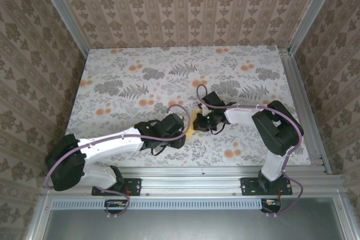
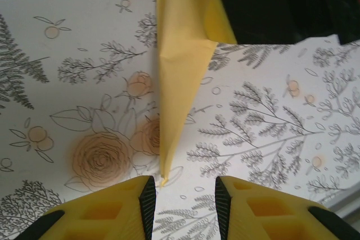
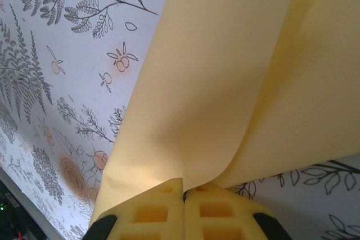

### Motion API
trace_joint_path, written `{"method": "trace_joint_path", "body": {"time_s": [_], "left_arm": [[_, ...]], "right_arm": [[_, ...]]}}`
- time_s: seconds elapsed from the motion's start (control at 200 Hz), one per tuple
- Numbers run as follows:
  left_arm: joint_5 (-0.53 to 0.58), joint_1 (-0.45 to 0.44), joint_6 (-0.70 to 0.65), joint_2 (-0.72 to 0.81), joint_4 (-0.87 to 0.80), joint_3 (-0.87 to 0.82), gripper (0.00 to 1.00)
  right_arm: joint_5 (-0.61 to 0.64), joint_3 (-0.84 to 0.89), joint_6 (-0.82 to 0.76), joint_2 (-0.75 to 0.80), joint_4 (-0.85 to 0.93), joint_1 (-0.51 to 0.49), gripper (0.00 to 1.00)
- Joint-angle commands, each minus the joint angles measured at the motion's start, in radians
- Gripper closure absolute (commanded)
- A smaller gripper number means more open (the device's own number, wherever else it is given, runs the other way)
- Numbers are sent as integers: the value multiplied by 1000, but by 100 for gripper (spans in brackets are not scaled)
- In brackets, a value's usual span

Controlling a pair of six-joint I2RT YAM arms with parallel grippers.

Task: Fold a paper plane with a square sheet of paper (pick it up from the middle)

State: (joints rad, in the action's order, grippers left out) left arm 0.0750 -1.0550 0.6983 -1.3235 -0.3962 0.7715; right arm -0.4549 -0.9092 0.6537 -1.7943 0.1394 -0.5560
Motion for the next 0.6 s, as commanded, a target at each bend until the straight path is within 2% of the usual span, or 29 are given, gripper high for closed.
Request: {"method": "trace_joint_path", "body": {"time_s": [0.0,0.305,0.595], "left_arm": [[-16,30,-30,-31,44,-15,63],[-81,68,-68,-167,123,-11,75],[-114,86,-91,-193,159,-18,80]], "right_arm": [[35,-9,3,-30,31,-9,100],[28,-3,16,-22,22,-10,100],[24,8,36,-25,-5,-10,100]]}}
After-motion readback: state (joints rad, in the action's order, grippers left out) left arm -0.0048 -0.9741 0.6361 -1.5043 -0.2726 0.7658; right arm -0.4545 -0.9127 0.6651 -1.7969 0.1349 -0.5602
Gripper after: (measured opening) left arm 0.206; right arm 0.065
